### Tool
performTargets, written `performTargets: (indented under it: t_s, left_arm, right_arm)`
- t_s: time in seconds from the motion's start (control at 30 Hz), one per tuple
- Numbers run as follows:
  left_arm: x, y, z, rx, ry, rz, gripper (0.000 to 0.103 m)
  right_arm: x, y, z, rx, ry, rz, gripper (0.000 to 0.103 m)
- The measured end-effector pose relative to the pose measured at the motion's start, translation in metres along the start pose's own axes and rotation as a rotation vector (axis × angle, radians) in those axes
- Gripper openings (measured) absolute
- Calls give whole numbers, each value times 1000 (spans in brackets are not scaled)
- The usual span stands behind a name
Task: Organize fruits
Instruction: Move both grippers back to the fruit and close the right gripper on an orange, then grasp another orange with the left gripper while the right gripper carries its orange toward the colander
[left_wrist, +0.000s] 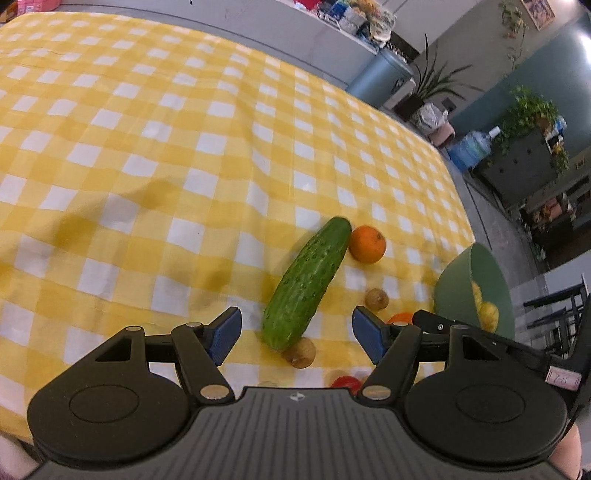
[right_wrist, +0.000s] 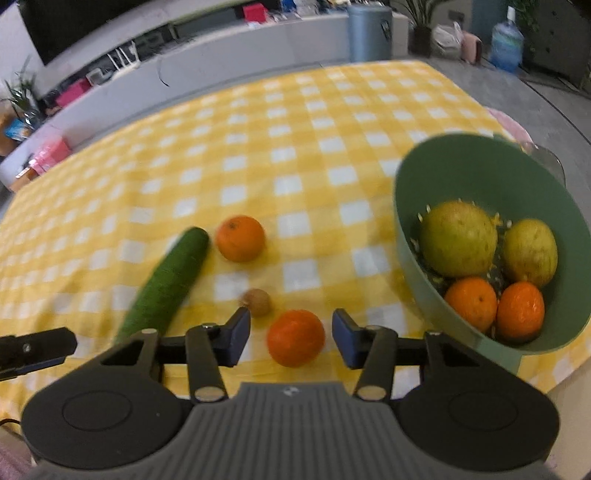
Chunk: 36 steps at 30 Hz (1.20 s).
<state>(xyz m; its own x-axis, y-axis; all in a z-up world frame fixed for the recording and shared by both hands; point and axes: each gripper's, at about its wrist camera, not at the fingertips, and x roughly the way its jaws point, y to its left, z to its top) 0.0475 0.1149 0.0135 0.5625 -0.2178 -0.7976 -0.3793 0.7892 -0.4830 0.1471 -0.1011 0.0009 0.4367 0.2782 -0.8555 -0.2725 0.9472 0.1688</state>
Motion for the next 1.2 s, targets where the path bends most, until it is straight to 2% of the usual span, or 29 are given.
performTargets:
  t_s: [0.13, 0.27, 0.5, 0.57, 0.6, 0.73, 0.87, 0.97, 1.2]
  left_arm:
    - [9, 3, -1, -3, 21, 1, 81]
    - [15, 7, -1, -5, 36, 1, 81]
    - [21, 10, -2, 0, 51, 16, 81]
    - [22, 9, -3, 6, 52, 22, 81]
    - [22, 9, -3, 8, 54, 25, 81]
    - [21, 6, -5, 18, 50, 29, 81]
    - [19, -4, -8, 73, 27, 28, 81]
    - [23, -18, -12, 155, 42, 33, 81]
    - [29, -54, -23, 334, -9, 34, 81]
  right_arm:
    - [15, 6, -2, -24, 40, -11, 47]
    - [31, 18, -7, -96, 75, -99, 49]
    - [43, 24, -7, -133, 86, -78, 48]
    - [45, 25, -7, -134, 87, -58, 41]
    - [45, 25, -7, -137, 77, -47, 41]
    - [44, 31, -9, -178, 61, -61, 41]
    - [39, 30, -8, -186, 36, -71, 41]
    - [36, 25, -7, -188, 17, -102, 41]
    - [35, 5, -1, -105, 12, -62, 41]
